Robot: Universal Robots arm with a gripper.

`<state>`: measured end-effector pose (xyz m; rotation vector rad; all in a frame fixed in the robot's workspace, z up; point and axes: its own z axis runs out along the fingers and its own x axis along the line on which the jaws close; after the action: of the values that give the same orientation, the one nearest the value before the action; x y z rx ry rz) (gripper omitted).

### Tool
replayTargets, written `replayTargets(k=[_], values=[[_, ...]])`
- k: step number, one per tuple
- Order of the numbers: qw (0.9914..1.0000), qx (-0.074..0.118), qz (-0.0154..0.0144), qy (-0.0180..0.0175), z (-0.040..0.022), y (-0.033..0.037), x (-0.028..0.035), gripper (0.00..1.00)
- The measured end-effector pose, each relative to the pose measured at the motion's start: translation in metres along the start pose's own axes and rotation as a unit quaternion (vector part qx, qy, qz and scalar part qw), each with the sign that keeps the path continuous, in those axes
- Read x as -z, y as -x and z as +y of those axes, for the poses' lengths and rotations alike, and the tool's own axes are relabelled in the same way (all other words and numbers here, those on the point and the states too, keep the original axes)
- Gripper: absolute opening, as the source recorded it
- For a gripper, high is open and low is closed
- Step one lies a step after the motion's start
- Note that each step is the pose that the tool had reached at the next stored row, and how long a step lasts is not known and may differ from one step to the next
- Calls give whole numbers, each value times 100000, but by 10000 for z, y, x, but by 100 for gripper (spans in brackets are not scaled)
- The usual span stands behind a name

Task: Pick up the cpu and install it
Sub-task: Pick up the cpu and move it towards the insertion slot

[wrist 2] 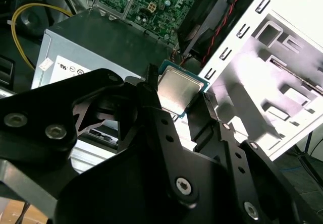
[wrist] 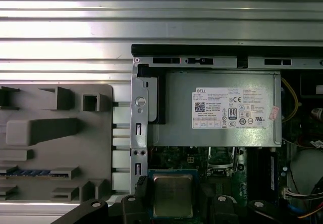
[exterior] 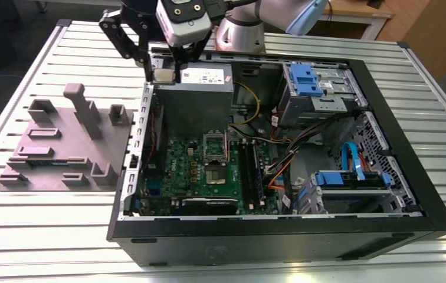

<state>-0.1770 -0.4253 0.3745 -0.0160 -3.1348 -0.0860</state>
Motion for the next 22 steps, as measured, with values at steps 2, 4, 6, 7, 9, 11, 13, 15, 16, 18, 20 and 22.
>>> replayTargets(k=[2,4,6,7,9,11,13,15,16,18,20,22], values=[[100000,5,1,1,0,6,0,47],[100000,3,0,-2,0,10,0,47],[100000,4,2,0,0,15,0,47],[100000,3,-1,1,0,17,0,47],[100000,5,-1,1,0,22,0,47],[100000,2,1,-1,0,26,0,47],[100000,6,2,0,0,31,0,47],[100000,2,1,1,0,35,0,47],[100000,6,0,1,0,37,0,47],[100000,3,0,0,0,41,0,47],[100000,6,0,-1,0,46,0,47],[100000,3,1,-1,0,50,0,47]])
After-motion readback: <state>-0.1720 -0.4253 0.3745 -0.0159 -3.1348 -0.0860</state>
